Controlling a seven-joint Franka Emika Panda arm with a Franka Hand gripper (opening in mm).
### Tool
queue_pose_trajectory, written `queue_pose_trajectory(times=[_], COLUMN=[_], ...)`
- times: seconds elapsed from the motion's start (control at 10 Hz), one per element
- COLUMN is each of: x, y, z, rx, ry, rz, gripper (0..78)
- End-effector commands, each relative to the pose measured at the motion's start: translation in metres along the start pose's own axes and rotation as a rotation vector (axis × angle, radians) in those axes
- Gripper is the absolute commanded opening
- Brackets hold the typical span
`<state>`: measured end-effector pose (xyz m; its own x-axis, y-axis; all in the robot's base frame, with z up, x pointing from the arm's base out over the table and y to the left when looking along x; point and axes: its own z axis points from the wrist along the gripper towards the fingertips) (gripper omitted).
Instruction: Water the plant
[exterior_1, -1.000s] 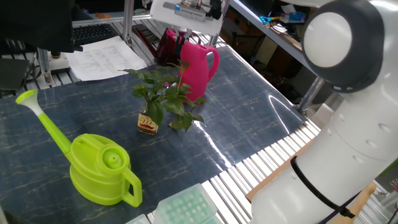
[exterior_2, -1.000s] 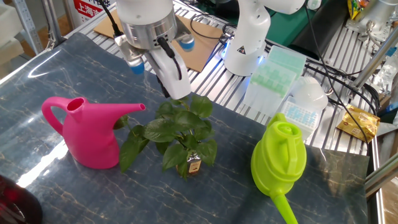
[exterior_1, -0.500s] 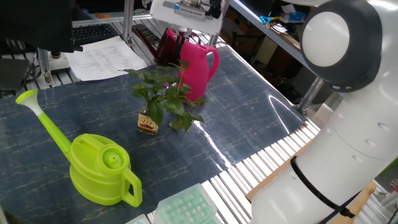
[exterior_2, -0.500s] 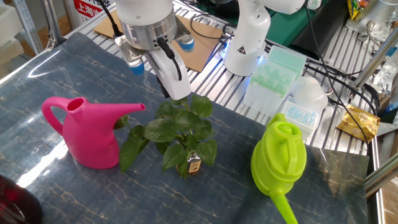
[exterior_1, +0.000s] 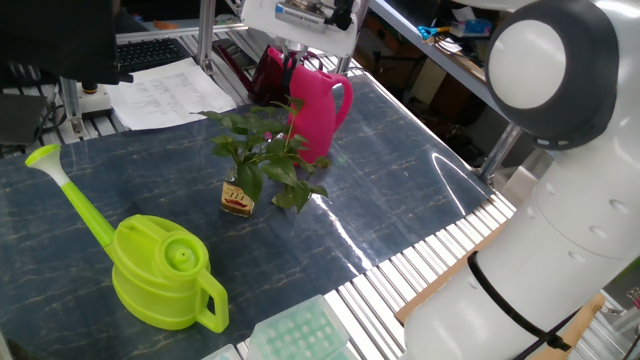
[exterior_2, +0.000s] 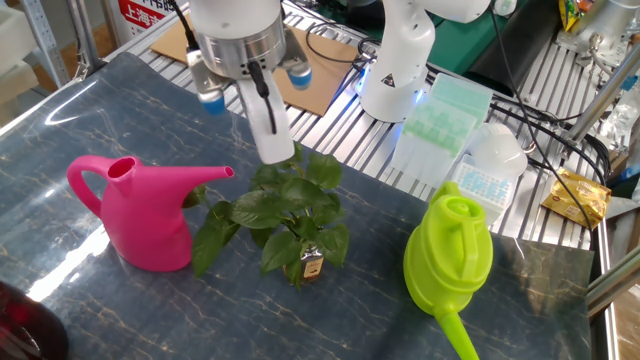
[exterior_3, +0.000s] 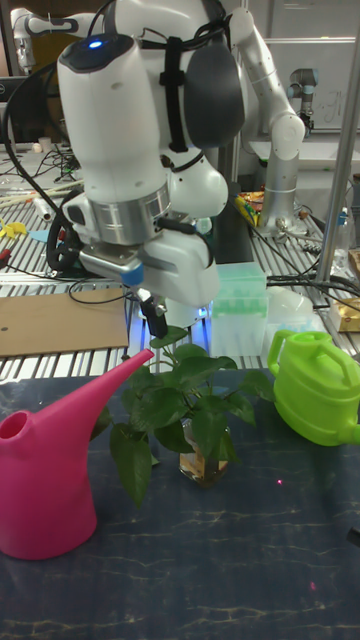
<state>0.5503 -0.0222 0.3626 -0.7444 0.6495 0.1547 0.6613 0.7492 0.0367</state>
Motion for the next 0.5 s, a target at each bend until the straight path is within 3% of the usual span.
queue_pose_trajectory(times=[0.1, 0.5], x=[-0.0005, -0.0005], y=[0.0002, 0.0002], z=[-0.0023, -0.0023], rx=[-0.007, -0.031], ry=[-0.022, -0.058], rz=[0.103, 0.142], gripper=[0.0, 0.0])
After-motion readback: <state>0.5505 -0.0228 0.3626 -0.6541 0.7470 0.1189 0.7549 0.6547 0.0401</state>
